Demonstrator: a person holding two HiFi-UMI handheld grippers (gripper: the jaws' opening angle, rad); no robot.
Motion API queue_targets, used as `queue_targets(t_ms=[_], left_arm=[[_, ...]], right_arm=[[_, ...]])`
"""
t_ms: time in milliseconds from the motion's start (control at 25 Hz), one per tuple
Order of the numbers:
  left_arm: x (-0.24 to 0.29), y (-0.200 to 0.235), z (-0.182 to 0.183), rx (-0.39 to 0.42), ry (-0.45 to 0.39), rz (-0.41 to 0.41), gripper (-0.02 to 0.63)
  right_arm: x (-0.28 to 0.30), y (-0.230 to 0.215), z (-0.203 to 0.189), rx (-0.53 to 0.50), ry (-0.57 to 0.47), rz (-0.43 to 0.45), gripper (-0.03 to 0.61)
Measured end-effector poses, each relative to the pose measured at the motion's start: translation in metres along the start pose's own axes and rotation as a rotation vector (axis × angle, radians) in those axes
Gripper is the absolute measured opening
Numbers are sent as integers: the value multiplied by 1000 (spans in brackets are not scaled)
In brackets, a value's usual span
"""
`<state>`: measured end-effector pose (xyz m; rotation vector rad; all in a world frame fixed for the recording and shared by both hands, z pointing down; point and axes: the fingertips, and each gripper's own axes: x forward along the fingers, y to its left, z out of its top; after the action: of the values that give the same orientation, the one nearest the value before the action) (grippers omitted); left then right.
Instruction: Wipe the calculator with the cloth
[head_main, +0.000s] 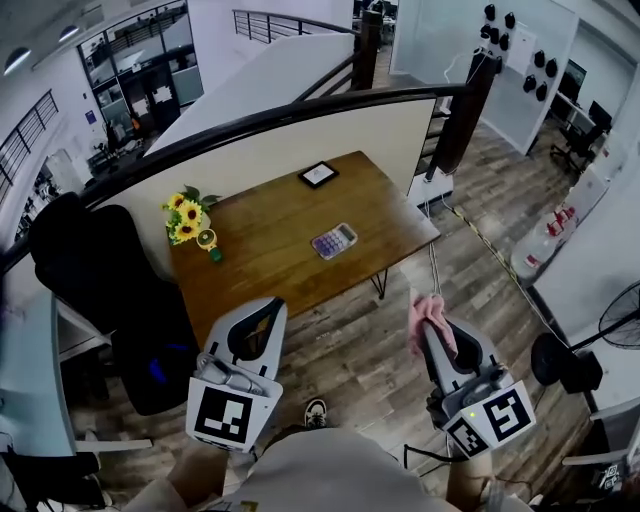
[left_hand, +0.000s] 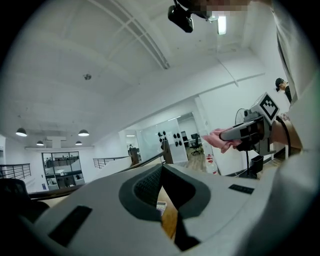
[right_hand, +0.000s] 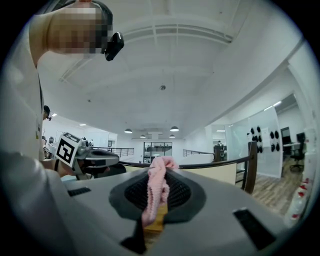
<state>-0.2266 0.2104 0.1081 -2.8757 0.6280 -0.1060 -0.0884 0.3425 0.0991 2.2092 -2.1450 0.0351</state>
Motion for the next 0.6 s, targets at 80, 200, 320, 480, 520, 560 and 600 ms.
queue_targets(t_ms=[80, 200, 320, 480, 520, 560, 600], left_arm=[[13, 14, -8, 3, 9, -7, 3], [31, 30, -14, 4, 12, -12, 3], [44, 37, -18, -15, 13, -17, 3], [62, 48, -30, -17, 26, -7, 3], [66, 50, -32, -16, 28, -3, 3], [70, 51, -33, -13, 30, 1, 3], [75, 52, -34, -10, 31, 6, 3]], right_arm=[[22, -3, 0, -4, -5, -5, 44], [45, -7, -2, 1, 7, -4, 44], [62, -12, -9, 4, 35, 12, 44], [83, -28, -17, 13, 36, 10, 44], [88, -32, -18, 14, 34, 12, 44], [92, -37, -20, 14, 32, 13, 44], [97, -44, -21, 13, 32, 14, 44]])
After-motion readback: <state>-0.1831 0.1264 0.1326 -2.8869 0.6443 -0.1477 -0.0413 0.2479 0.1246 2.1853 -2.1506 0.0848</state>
